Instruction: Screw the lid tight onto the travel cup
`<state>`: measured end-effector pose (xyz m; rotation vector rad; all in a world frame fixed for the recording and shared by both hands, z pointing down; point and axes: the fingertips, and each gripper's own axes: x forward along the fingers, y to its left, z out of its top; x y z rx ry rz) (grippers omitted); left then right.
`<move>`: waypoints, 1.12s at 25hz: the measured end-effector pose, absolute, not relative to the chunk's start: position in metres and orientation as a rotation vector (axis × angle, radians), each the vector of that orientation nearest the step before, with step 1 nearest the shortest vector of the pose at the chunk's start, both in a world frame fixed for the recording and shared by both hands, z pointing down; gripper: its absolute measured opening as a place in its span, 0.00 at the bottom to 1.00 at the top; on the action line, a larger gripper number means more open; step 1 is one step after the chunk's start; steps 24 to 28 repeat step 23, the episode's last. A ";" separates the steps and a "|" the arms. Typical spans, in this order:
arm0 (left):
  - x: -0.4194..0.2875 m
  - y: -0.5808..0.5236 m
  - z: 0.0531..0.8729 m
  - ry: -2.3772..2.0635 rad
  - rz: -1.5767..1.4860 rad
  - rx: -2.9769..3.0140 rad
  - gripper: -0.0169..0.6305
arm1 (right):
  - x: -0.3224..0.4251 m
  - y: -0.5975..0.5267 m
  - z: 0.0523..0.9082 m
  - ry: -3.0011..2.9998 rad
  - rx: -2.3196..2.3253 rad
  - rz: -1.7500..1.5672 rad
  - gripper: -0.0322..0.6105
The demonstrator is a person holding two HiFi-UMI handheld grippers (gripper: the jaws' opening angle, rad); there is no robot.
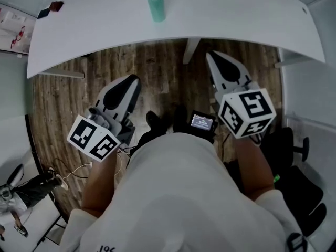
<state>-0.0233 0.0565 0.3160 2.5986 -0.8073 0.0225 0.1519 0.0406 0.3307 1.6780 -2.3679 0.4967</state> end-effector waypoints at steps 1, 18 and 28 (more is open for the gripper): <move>-0.027 0.057 0.317 -0.801 0.023 2.599 0.10 | 0.148 0.042 0.333 -2.361 1.684 0.500 0.08; -0.062 0.052 0.325 -0.707 0.005 2.600 0.10 | 0.122 0.045 0.327 -2.275 1.800 0.451 0.08; -0.065 0.056 0.329 -0.686 0.007 2.592 0.10 | 0.119 0.050 0.329 -2.261 1.812 0.456 0.08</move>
